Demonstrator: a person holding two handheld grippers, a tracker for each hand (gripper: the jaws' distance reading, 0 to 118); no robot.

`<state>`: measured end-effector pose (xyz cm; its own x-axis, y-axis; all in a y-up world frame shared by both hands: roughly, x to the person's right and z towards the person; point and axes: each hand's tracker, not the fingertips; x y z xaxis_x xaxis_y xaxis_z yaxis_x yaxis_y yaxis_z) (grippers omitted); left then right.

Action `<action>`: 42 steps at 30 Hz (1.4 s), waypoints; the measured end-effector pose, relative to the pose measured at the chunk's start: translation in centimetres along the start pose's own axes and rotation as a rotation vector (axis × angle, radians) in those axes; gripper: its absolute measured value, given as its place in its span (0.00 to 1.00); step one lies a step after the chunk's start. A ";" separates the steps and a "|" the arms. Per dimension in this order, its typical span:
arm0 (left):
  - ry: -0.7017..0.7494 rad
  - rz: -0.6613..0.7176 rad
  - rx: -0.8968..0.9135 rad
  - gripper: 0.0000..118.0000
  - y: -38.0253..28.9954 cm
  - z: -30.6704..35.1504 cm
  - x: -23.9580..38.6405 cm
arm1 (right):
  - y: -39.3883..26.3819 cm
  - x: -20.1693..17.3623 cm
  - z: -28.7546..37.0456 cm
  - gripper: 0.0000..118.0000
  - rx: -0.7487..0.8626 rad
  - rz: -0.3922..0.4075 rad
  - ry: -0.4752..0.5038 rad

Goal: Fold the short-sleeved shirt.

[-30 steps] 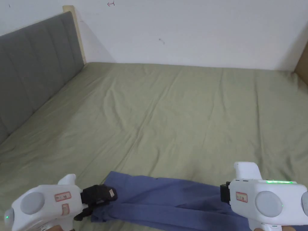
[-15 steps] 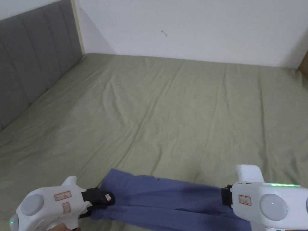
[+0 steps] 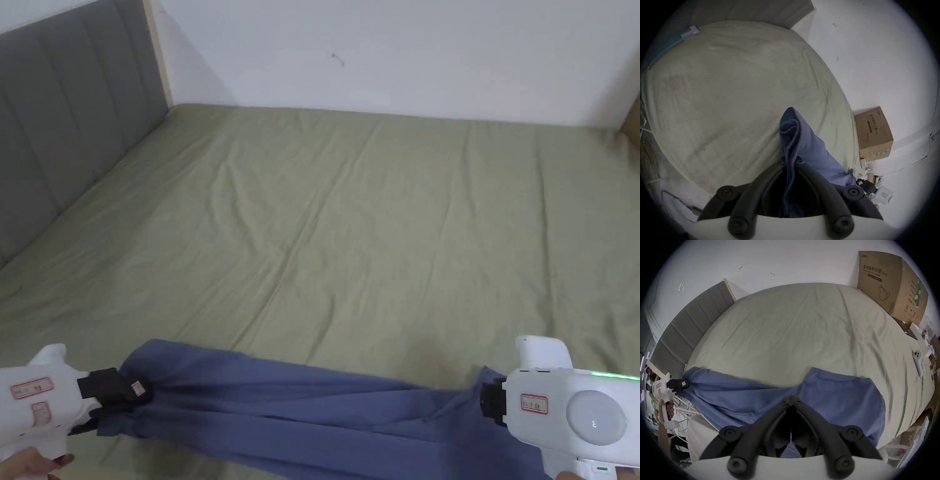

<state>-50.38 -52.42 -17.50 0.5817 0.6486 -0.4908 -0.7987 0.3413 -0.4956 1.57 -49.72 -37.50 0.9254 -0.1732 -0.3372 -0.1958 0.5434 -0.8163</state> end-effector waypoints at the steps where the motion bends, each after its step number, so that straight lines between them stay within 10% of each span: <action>1: 0.003 -0.010 0.005 0.03 -0.2 0.2 0.5 | -0.1 0.2 0.0 0.00 -0.002 -0.008 0.003; 18: -0.073 -0.971 -0.089 0.05 -14.0 -6.6 26.4 | -1.0 4.1 2.5 0.00 0.048 -0.054 -0.004; 20: -0.095 -0.972 -0.188 0.23 -16.6 -9.4 27.0 | -1.3 4.8 2.8 0.00 0.050 -0.074 -0.004; 23: -0.108 -0.943 -0.302 0.81 -19.2 -12.8 26.8 | -1.7 6.1 3.2 0.00 0.052 -0.096 -0.013; 29: -0.200 -0.797 -0.341 0.76 -18.2 -11.3 25.5 | -2.1 8.0 4.0 0.00 0.057 -0.116 -0.035; 33: -0.229 -0.634 -0.204 0.40 -14.3 -8.5 24.3 | -2.1 8.4 4.3 0.00 0.071 -0.127 -0.034; 34: -0.182 -0.629 -0.166 0.05 -13.7 -8.5 23.9 | -2.1 8.4 4.2 0.00 0.073 -0.128 -0.030; 42: -0.032 -0.663 -0.330 0.02 -16.1 -13.2 21.9 | -2.3 7.7 3.7 0.00 0.066 -0.122 -0.006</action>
<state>-22.73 -52.75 -29.72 0.9171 0.3987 0.0052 -0.1905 0.4496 -0.8727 10.34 -49.25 -36.51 0.9431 -0.2361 -0.2343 -0.0601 0.5719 -0.8181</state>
